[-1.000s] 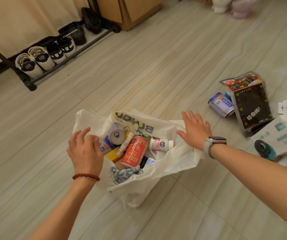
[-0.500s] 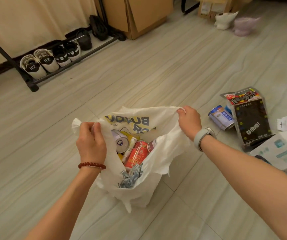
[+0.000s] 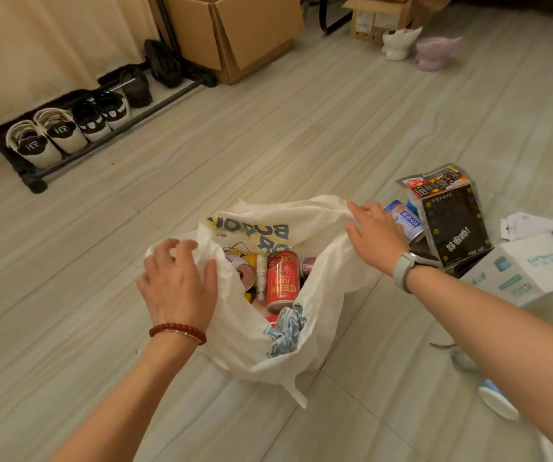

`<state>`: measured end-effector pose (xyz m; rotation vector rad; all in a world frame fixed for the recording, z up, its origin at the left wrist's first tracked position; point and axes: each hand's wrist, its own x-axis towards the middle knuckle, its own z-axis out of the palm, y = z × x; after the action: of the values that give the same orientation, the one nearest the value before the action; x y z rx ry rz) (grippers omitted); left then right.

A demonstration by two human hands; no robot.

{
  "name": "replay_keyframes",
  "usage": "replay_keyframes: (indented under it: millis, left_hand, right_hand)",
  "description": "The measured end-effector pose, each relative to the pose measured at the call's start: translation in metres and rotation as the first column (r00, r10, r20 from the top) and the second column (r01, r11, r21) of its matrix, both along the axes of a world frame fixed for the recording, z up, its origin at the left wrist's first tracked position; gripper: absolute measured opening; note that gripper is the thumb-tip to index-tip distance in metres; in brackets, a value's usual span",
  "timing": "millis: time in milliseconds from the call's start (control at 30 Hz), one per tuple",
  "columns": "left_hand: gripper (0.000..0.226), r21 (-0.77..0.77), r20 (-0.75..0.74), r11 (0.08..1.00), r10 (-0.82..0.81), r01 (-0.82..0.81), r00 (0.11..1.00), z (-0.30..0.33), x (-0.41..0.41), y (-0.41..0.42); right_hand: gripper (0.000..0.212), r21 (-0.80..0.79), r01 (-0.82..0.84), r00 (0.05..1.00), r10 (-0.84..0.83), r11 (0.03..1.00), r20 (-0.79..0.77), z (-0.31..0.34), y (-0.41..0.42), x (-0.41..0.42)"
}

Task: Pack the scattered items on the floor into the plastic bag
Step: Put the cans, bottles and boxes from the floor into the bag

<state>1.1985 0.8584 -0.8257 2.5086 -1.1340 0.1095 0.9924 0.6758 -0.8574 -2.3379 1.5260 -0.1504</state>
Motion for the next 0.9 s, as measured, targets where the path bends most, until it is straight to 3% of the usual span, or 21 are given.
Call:
replay_keyframes:
  millis: [67, 167, 300, 400, 500, 667, 733, 900]
  left_hand:
    - [0.041, -0.08, 0.084, 0.993, -0.077, 0.084, 0.993, 0.009, -0.008, -0.009]
    - [0.039, -0.129, 0.169, 0.932, -0.316, 0.338, 0.934, 0.015, -0.044, -0.029]
    - [0.041, -0.02, 0.031, 0.74, -0.672, 0.673, 0.74, 0.002, -0.121, -0.054]
    - [0.046, 0.115, -0.147, 0.543, -0.819, 0.832, 0.555, -0.022, -0.174, -0.069]
    - [0.047, 0.264, -0.347, 0.352, -0.834, 0.898, 0.428, -0.053, -0.22, -0.082]
    - [0.049, 0.323, -0.405, 0.083, -0.888, 0.943, 0.216, -0.088, -0.294, -0.097]
    - [0.05, 0.321, -0.42, 0.084, -0.88, 0.943, 0.222, -0.101, -0.32, -0.105]
    - [0.043, 0.388, -0.42, 0.173, -0.841, 0.905, 0.341, -0.136, -0.336, -0.107]
  right_hand:
    - [0.049, -0.075, -0.022, 0.998, 0.025, 0.997, 0.049, 0.005, 0.005, -0.013]
    - [0.042, -0.132, -0.012, 0.97, 0.043, 0.991, 0.24, 0.016, 0.017, -0.044]
    - [0.04, -0.041, 0.102, 0.939, -0.082, 0.994, 0.335, 0.017, 0.048, -0.116]
    - [0.033, 0.064, 0.253, 0.929, -0.261, 0.965, 0.263, 0.009, 0.079, -0.183]
    - [0.034, 0.186, 0.404, 0.899, -0.426, 0.896, 0.099, -0.01, 0.113, -0.244]
    - [0.03, 0.312, 0.528, 0.845, -0.527, 0.79, -0.096, -0.047, 0.171, -0.292]
    - [0.029, 0.345, 0.53, 0.847, -0.505, 0.775, -0.167, -0.063, 0.183, -0.288]
    - [0.034, 0.337, 0.601, 0.796, -0.508, 0.725, -0.329, -0.086, 0.173, -0.276]
